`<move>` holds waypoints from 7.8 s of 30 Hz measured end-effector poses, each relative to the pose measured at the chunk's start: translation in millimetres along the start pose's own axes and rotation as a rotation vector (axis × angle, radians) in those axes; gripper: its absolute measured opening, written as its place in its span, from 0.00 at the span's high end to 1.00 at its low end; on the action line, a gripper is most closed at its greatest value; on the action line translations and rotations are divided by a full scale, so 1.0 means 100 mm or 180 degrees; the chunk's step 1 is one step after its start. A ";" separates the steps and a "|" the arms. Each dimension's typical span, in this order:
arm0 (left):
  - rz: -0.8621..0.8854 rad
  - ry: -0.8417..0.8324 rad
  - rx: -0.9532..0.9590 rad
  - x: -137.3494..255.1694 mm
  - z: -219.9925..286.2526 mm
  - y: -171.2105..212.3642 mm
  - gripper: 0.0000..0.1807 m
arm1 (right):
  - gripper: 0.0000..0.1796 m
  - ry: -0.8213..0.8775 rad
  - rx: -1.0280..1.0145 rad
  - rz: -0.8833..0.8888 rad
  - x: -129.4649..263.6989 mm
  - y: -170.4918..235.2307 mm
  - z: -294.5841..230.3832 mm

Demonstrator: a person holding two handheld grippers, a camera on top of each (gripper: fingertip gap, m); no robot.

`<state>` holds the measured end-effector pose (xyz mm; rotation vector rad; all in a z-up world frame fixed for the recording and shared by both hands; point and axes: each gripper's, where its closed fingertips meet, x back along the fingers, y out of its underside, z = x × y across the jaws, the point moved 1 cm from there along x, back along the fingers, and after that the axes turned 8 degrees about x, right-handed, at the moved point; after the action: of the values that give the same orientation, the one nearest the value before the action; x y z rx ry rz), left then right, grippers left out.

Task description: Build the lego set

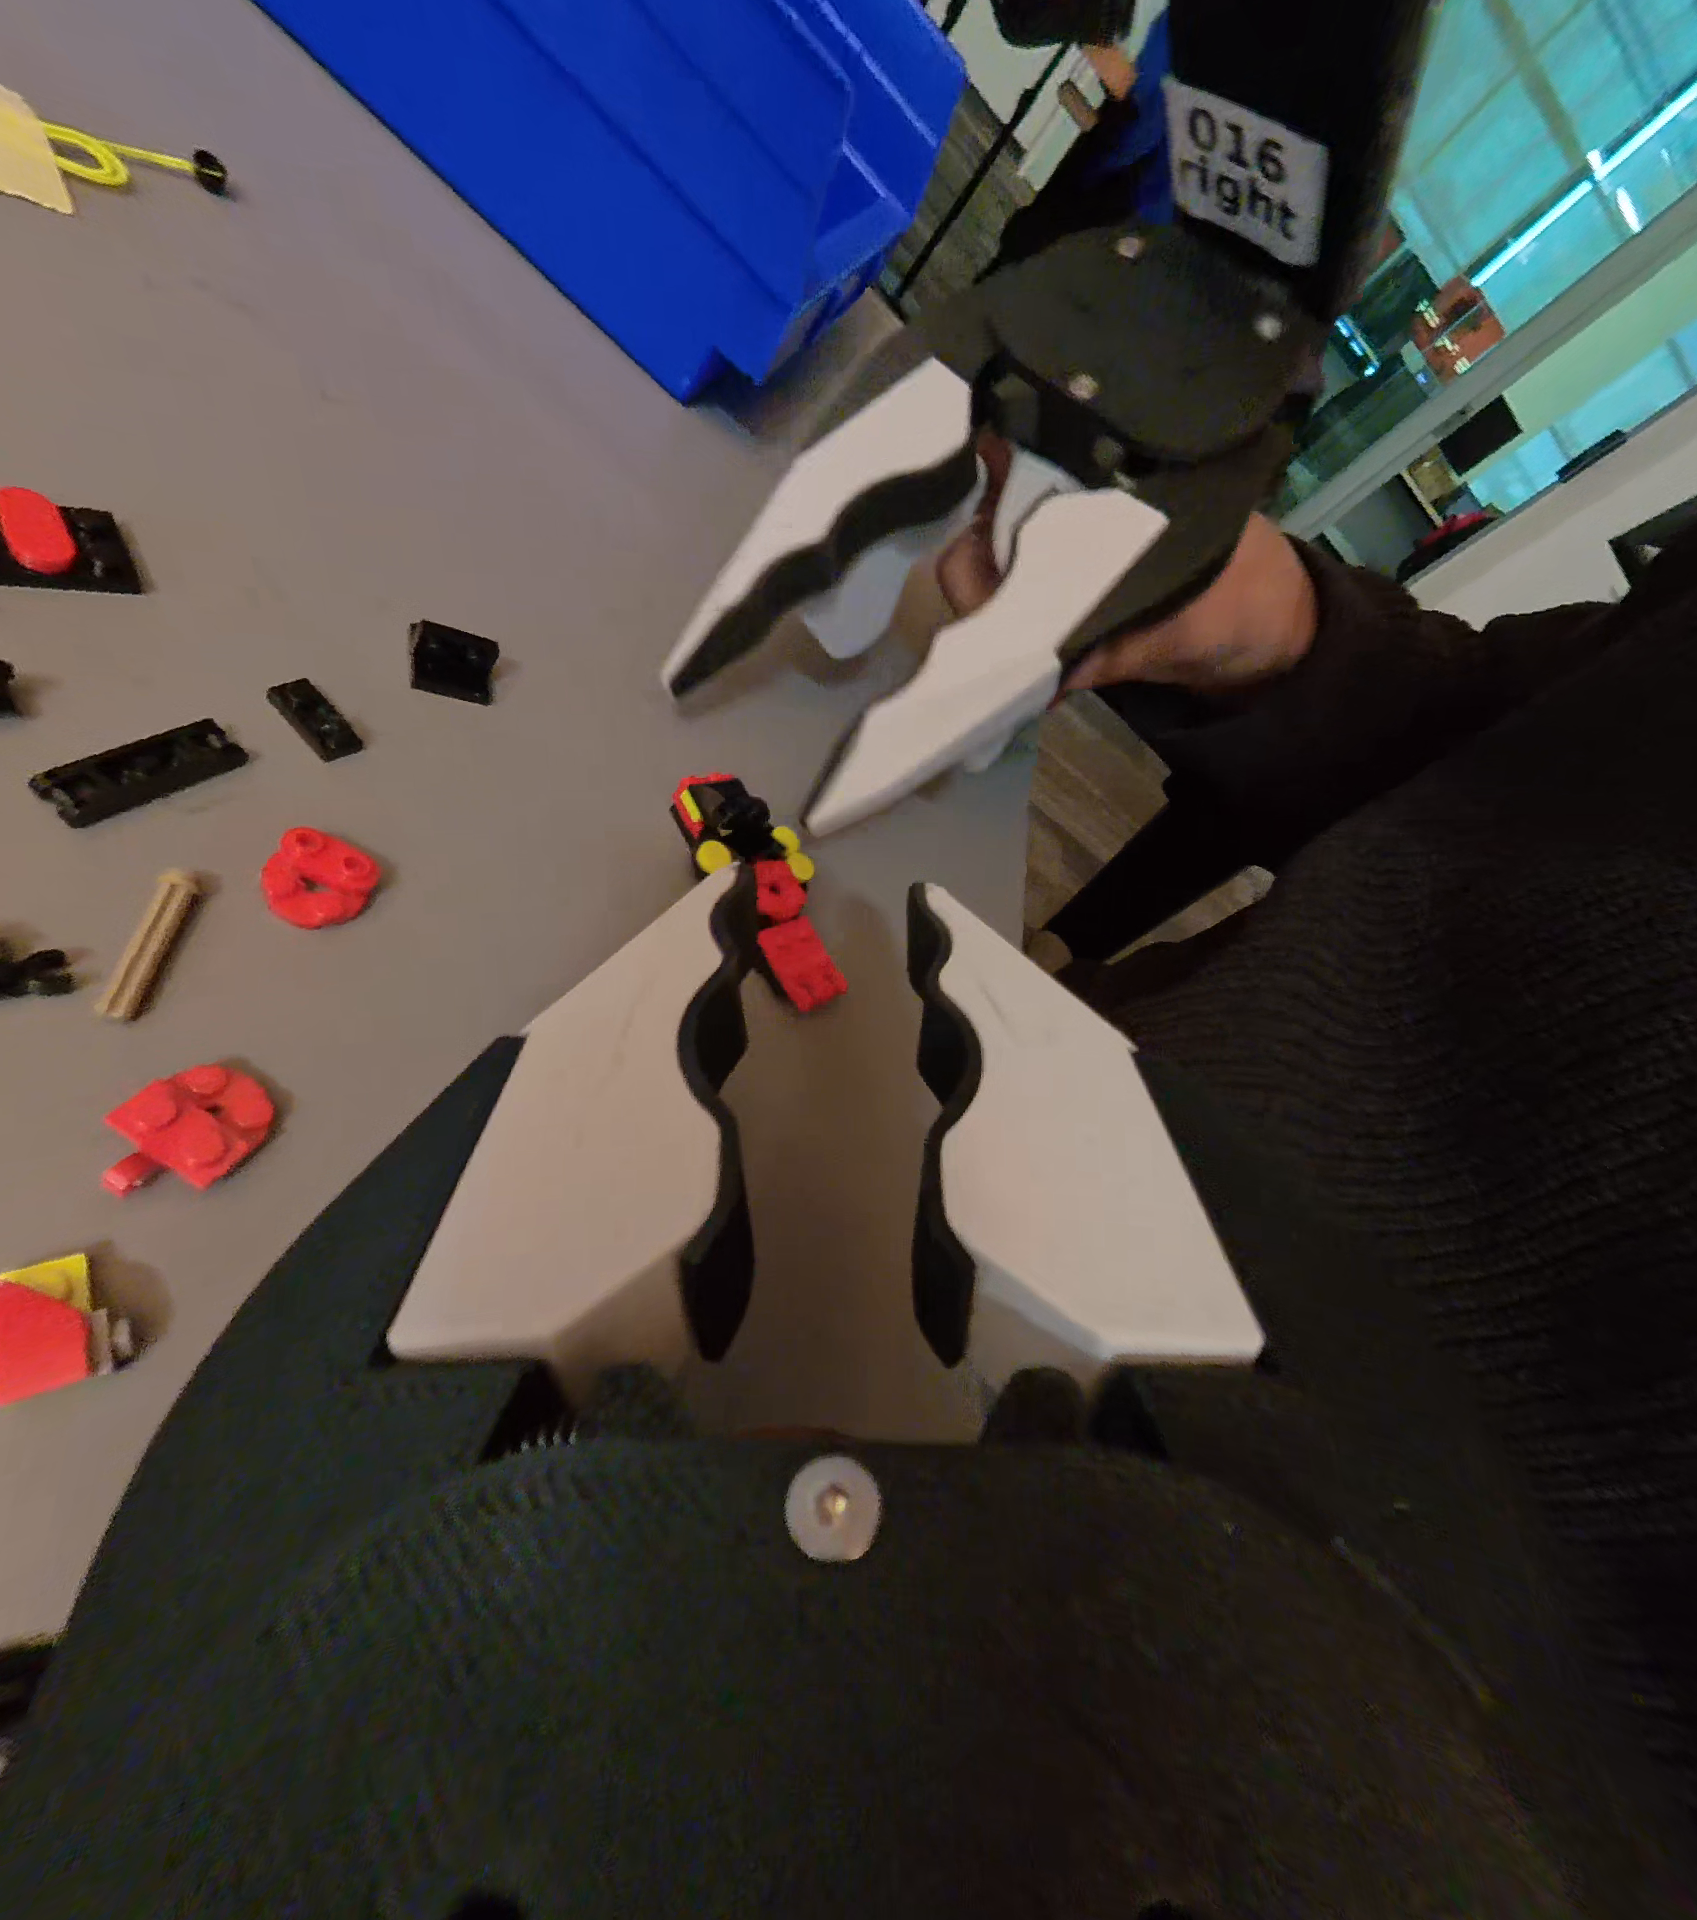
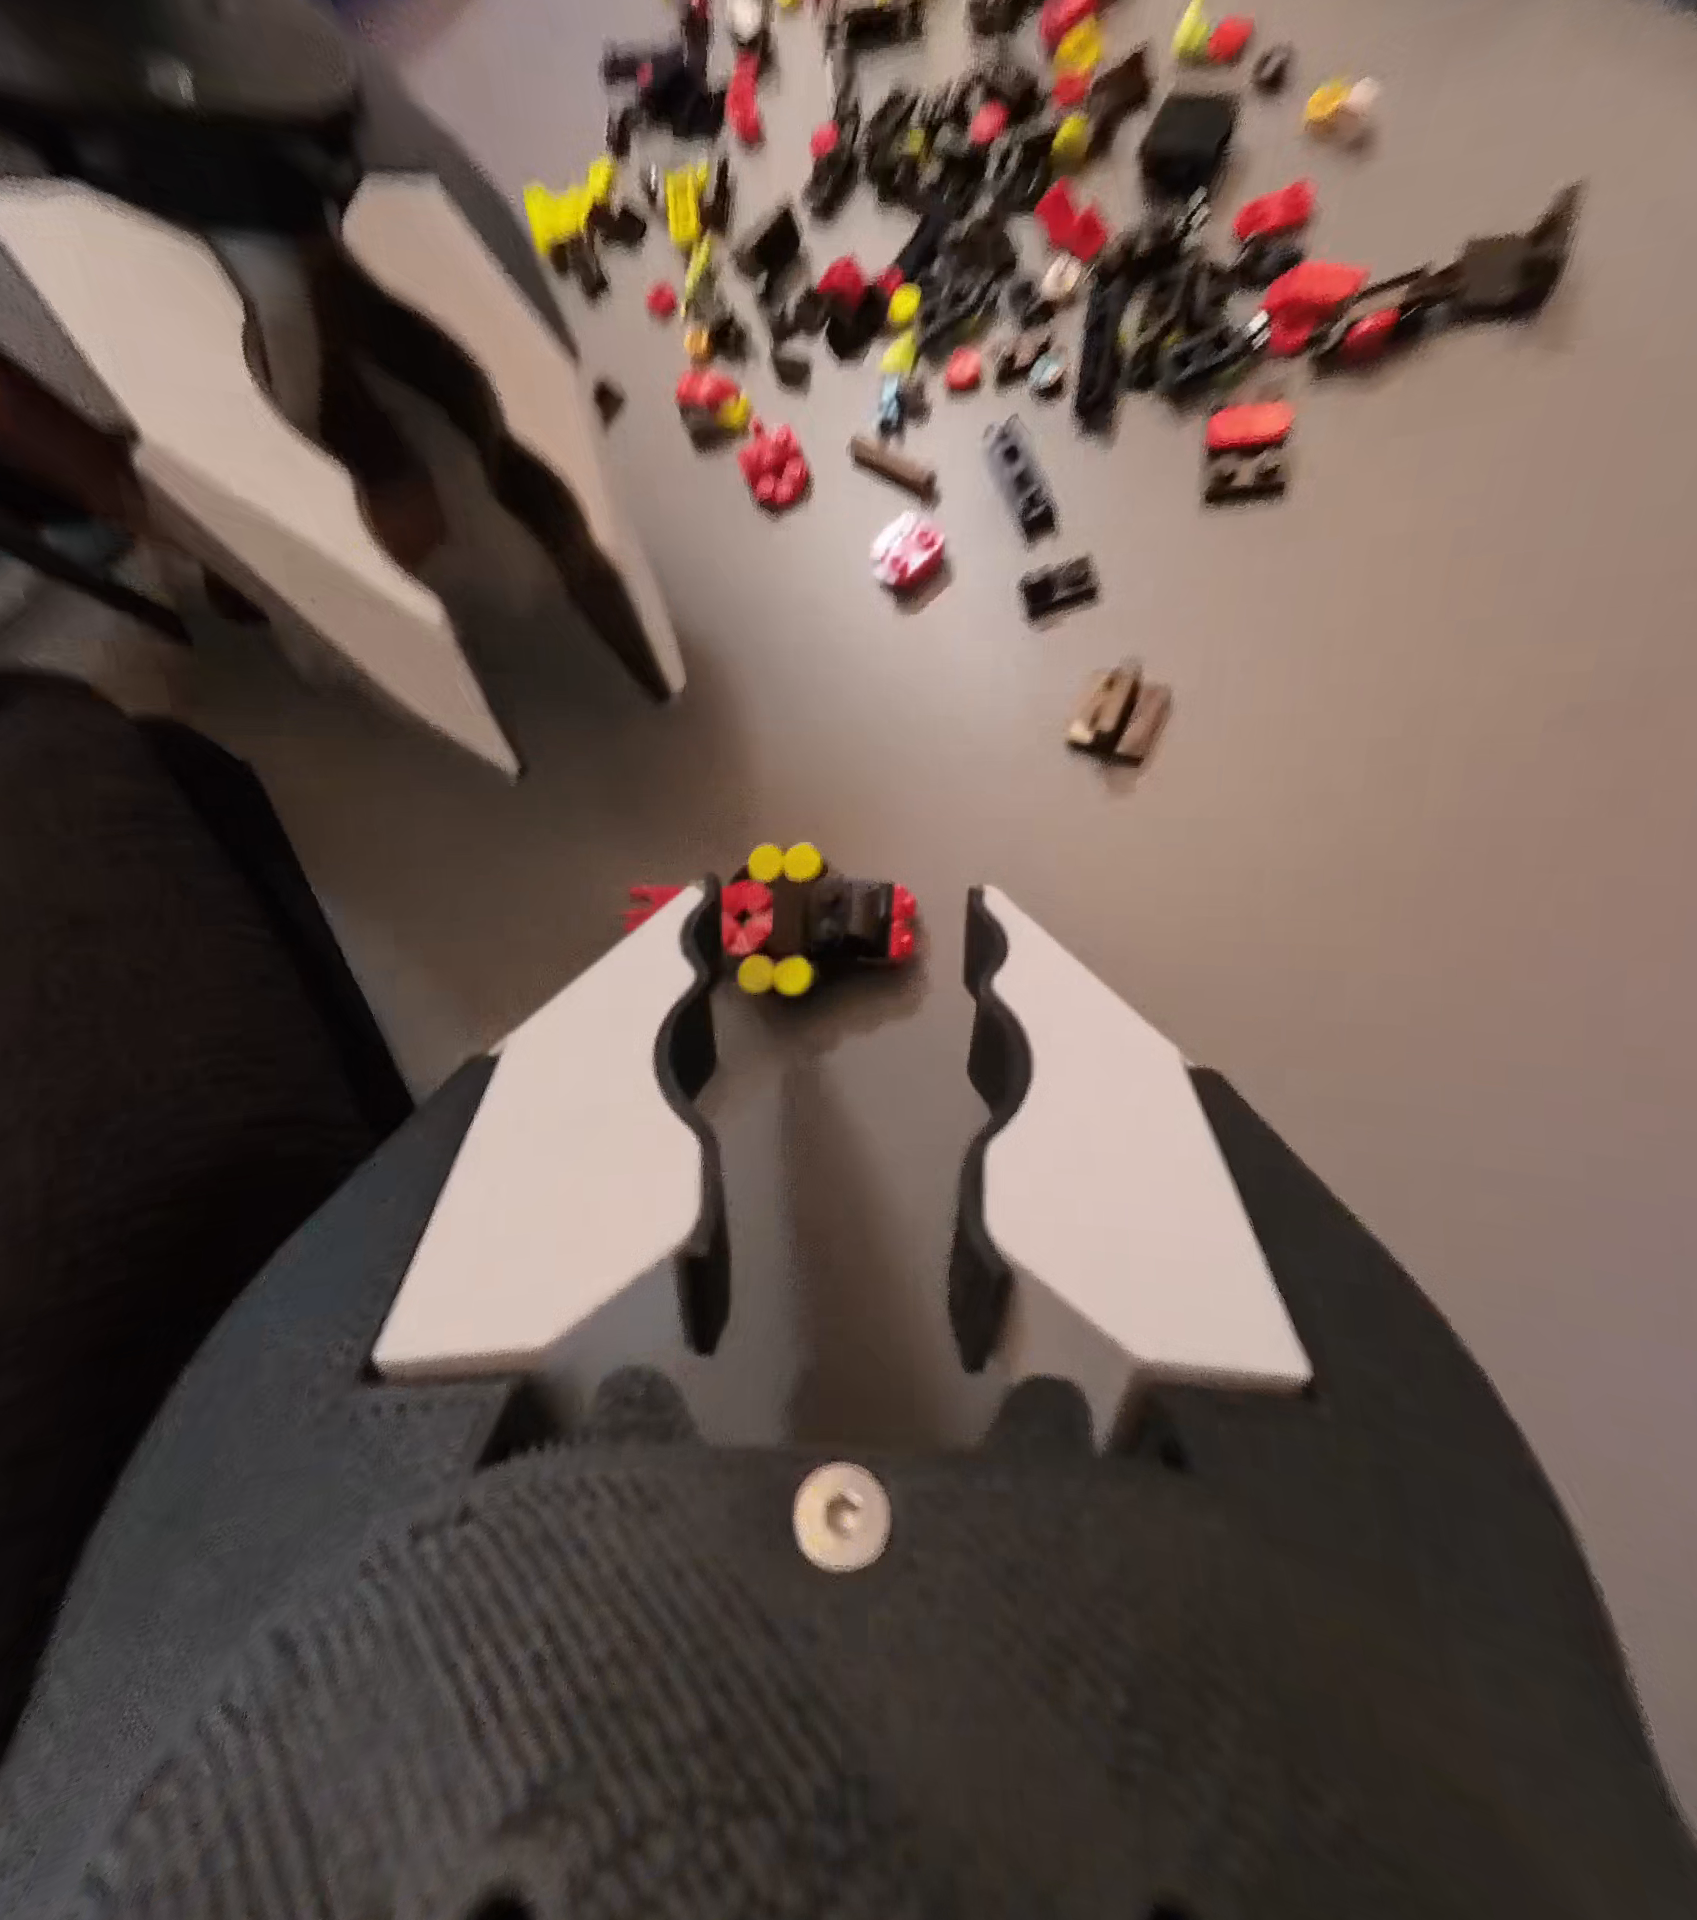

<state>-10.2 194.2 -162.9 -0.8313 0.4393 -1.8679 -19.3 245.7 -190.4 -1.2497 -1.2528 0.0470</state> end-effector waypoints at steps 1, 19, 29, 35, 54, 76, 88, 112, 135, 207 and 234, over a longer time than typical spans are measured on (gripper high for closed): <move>-0.0015 -0.0016 0.0045 0.00 -0.02 0.01 0.86 | 0.75 0.0045 0.0098 -0.0149 -0.03 0.05 -0.03; -0.0766 -0.0199 -0.0304 -0.24 -0.04 0.42 0.83 | 0.83 -0.0236 0.0185 -0.0630 0.00 0.24 -0.15; -0.0752 0.0203 -0.0185 -0.44 0.18 0.40 0.81 | 0.77 0.0206 0.0091 0.0077 0.23 -0.01 0.05; -0.0671 0.0415 -0.0481 -0.52 0.34 0.28 0.81 | 0.75 0.0388 0.0042 0.0068 0.30 0.08 -0.07; 0.0455 0.0345 -0.0490 -0.01 0.37 -0.40 0.80 | 0.71 0.0360 0.0327 0.0266 0.22 0.05 -0.19; 0.0606 -0.0332 -0.0220 0.44 -0.07 -0.31 0.78 | 0.68 0.0994 0.0789 0.1149 0.38 -0.52 0.30; 0.0356 -0.0360 -0.0301 0.30 -0.11 -0.24 0.75 | 0.53 0.1377 0.0983 0.0872 0.43 -0.39 0.34; 0.0189 -0.0027 -0.0143 0.03 -0.09 -0.36 0.75 | 0.71 0.0736 0.0599 -0.0446 0.00 0.29 -0.24; 0.0346 -0.0147 0.0045 0.21 -0.16 -0.32 0.76 | 0.64 0.0398 0.0153 -0.0109 0.07 0.22 0.10; 0.0149 -0.0069 0.0198 0.18 -0.17 -0.21 0.76 | 0.67 0.0676 0.0788 -0.0089 0.08 0.15 0.19; 0.0125 -0.0046 0.0267 0.16 -0.18 -0.19 0.75 | 0.64 0.0394 0.1030 0.0076 0.05 0.07 -0.02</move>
<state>-40.0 186.4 -157.9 -0.7741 0.3632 -1.8305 -12.2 249.9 -191.5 -0.9722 -1.0744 0.1801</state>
